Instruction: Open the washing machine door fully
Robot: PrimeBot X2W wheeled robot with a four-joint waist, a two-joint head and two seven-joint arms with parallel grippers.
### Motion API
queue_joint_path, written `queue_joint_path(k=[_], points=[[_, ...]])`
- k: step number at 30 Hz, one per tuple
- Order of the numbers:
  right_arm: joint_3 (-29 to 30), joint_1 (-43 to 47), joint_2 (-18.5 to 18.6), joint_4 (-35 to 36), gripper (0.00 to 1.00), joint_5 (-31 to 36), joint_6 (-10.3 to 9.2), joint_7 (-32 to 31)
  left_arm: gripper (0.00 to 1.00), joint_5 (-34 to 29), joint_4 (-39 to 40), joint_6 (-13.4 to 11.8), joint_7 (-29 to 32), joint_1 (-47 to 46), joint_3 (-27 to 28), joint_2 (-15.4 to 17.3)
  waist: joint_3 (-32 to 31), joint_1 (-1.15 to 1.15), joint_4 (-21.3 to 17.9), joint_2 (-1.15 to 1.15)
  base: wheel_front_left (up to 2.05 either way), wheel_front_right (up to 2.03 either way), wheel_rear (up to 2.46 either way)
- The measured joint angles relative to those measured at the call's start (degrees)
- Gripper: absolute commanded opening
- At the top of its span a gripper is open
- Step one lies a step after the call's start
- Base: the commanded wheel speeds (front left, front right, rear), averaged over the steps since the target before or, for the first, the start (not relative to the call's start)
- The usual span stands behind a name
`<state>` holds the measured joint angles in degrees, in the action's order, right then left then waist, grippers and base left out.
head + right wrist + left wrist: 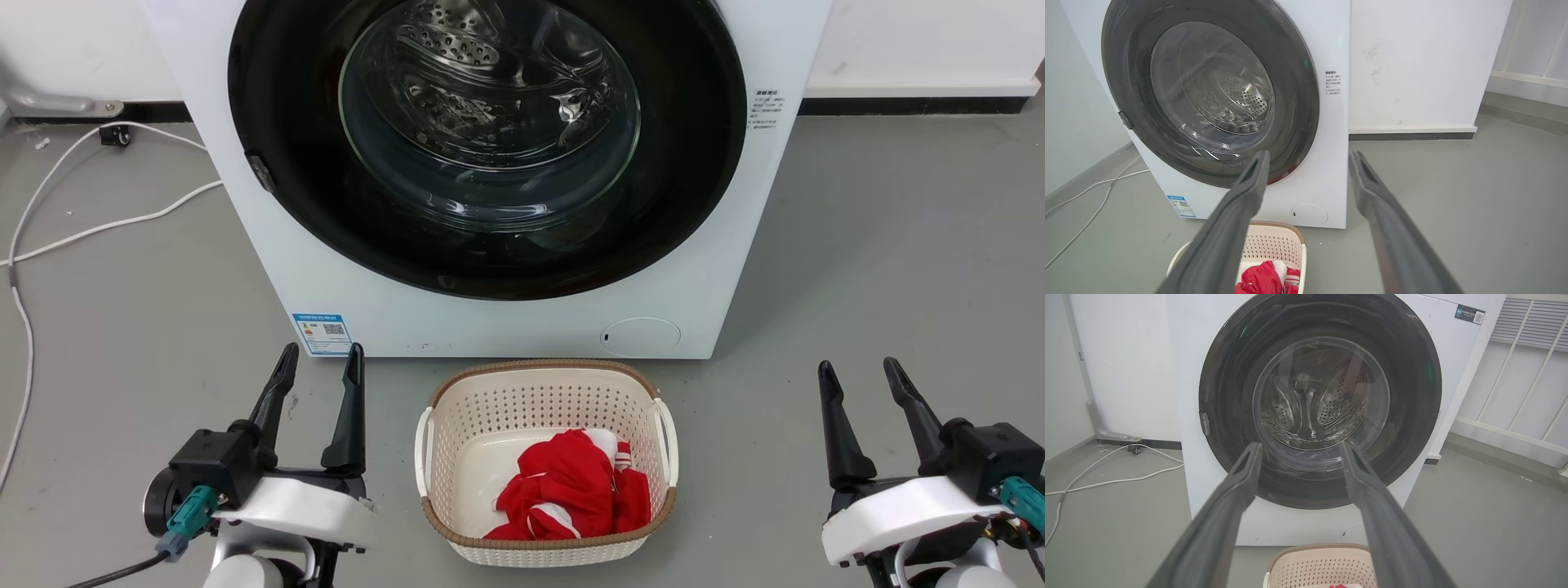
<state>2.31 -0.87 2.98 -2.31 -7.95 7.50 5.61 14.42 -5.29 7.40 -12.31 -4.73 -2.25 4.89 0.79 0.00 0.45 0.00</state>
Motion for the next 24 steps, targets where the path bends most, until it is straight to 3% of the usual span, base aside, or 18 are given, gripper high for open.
queue_joint_path(k=[24], points=[[-0.74,0.0,0.0,-0.51,1.0,7.61,0.01,0.68,1.0,-10.93,-0.07,0.09,-2.5,-0.01,-0.16,-0.14,0.3,0.0,0.05,0.0,0.0,0.0,0.0]])
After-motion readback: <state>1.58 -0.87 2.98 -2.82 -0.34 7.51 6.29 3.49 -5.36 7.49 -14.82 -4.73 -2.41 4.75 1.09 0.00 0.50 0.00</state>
